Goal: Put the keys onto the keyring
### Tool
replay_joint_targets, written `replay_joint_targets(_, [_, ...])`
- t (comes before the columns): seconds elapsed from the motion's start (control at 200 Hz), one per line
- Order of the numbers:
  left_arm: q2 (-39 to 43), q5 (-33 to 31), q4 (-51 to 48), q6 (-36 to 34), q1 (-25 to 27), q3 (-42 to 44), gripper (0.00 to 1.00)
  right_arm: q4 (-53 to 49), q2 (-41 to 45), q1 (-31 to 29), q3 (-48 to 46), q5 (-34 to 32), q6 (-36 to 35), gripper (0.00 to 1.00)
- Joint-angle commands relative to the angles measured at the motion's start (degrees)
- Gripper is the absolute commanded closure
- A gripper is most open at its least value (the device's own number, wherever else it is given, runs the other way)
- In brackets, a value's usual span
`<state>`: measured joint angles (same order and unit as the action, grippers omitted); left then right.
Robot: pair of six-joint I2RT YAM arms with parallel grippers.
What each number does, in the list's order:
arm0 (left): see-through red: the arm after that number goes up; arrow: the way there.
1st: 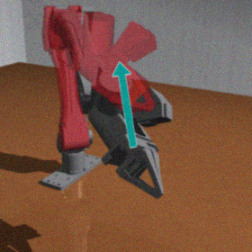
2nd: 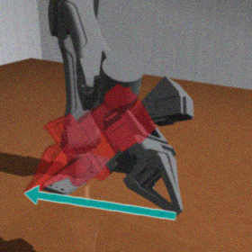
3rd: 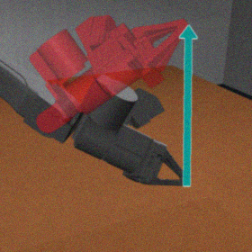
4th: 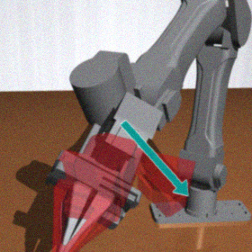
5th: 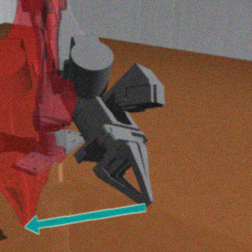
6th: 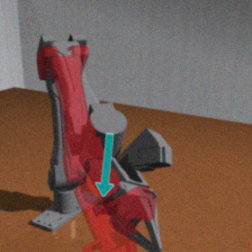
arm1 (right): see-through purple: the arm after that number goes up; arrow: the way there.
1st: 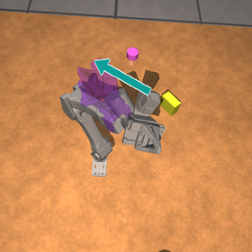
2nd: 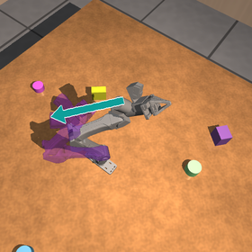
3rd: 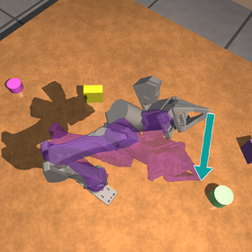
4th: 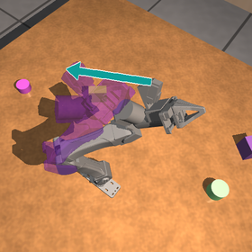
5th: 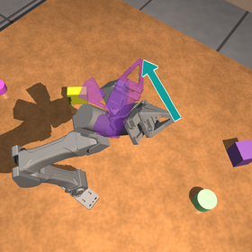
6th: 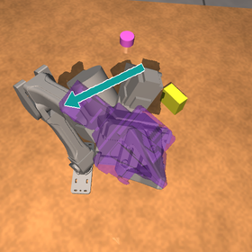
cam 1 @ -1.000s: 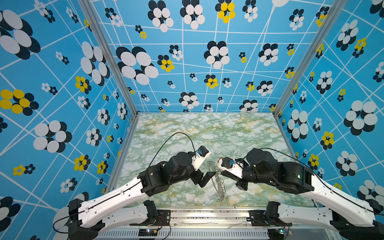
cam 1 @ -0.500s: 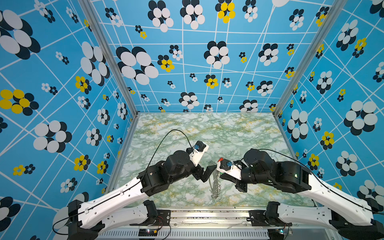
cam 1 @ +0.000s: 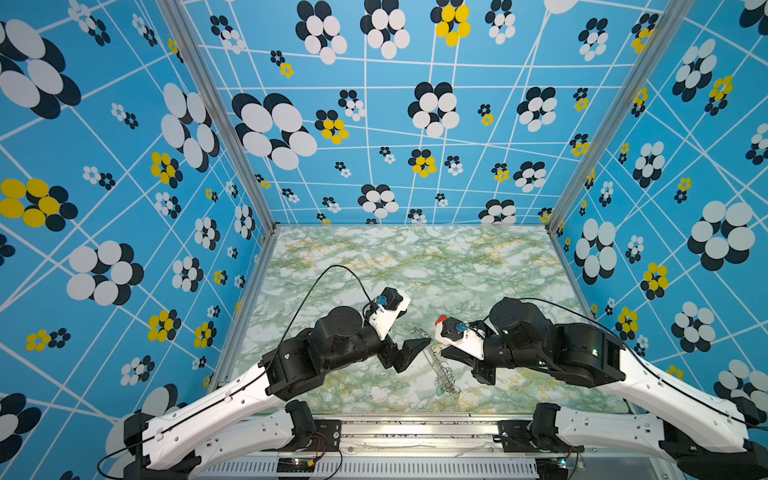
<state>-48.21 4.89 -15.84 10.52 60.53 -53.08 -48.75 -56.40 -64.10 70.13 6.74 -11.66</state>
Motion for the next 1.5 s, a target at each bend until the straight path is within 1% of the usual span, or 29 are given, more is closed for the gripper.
replay_joint_targets(0.0, [-1.49, 7.28, -0.07, -2.98, 1.17, -0.32, 0.19, 1.07, 0.91, -0.02, 0.69, -0.41, 1.28, 1.0])
replay_joint_targets(0.115, [-3.1, 10.23, 0.11, -4.42, 2.28, -0.87, 0.32, 0.9, 0.66, 0.29, 1.04, -0.32, 1.78, 1.0])
replay_joint_targets(0.225, [-4.49, 11.58, -0.31, -5.23, 2.77, -1.44, 0.35, 1.02, 0.9, 0.37, 1.06, -0.33, 1.93, 1.0])
replay_joint_targets(0.325, [-5.79, 12.29, -0.73, -5.99, 3.09, -2.47, 0.42, 1.03, 0.96, 0.42, 0.94, -0.33, 1.97, 1.0])
replay_joint_targets(0.545, [-6.45, 9.82, -1.74, -8.05, 4.49, -3.94, 0.56, 1.15, 0.81, 0.38, 0.91, -0.46, 1.9, 1.0])
replay_joint_targets(0.555, [-6.53, 9.84, -1.7, -8.06, 4.59, -3.93, 0.6, 1.19, 0.84, 0.38, 0.89, -0.49, 1.9, 1.0])
replay_joint_targets(0.58, [-6.71, 9.9, -1.74, -8.15, 4.66, -4.04, 0.64, 1.2, 0.92, 0.38, 0.89, -0.5, 1.83, 1.0])
replay_joint_targets(0.655, [-7.24, 10.05, -1.81, -8.33, 5.18, -4.05, 0.73, 1.38, 1.1, 0.4, 0.99, -0.81, 2.12, 1.0])
replay_joint_targets(0.7, [-7.51, 10.14, -1.89, -8.41, 5.43, -4.05, 0.77, 1.46, 1.36, 0.39, 1.06, -1.0, 2.33, 1.0])
replay_joint_targets(0.775, [-7.57, 9.99, -1.93, -8.33, 5.7, -3.73, 0.78, 1.88, 1.71, 0.52, 0.9, -1.41, 2.83, 1.0])
replay_joint_targets(0.835, [-7.07, 9.19, -1.39, -8.12, 5.74, -2.93, 0.72, 2.4, 2.14, 0.64, 0.81, -1.33, 3.22, 1.0])
replay_joint_targets(0.94, [-5.4, 8.07, 1.33, -7.64, 5.74, -0.75, 0.68, 3.71, 2.96, 0.64, 0.34, -0.77, 3.73, 1.0])
replay_joint_targets(1.124, [-6.12, 9.18, 3.17, -7.8, 5.74, -0.75, 0.69, 4.78, 2.75, 0.64, -0.14, 0.79, 4.1, 1.0])
replay_joint_targets(1.304, [-6.24, 7.93, 4.7, -8.59, 5.74, -0.42, 0.66, 5.33, 2.4, 0.66, -0.6, 2.53, 4.0, 1.0])
replay_joint_targets(1.364, [-6.11, 8.13, 5.66, -8.52, 5.74, 0.03, 0.69, 5.4, 2.43, 0.64, -0.68, 2.58, 3.99, 1.0])
replay_joint_targets(1.494, [-6.8, 9.65, 6.01, -8.15, 5.74, -0.18, 0.84, 5.65, 2.78, 0.68, -0.71, 1.73, 4.01, 1.0])
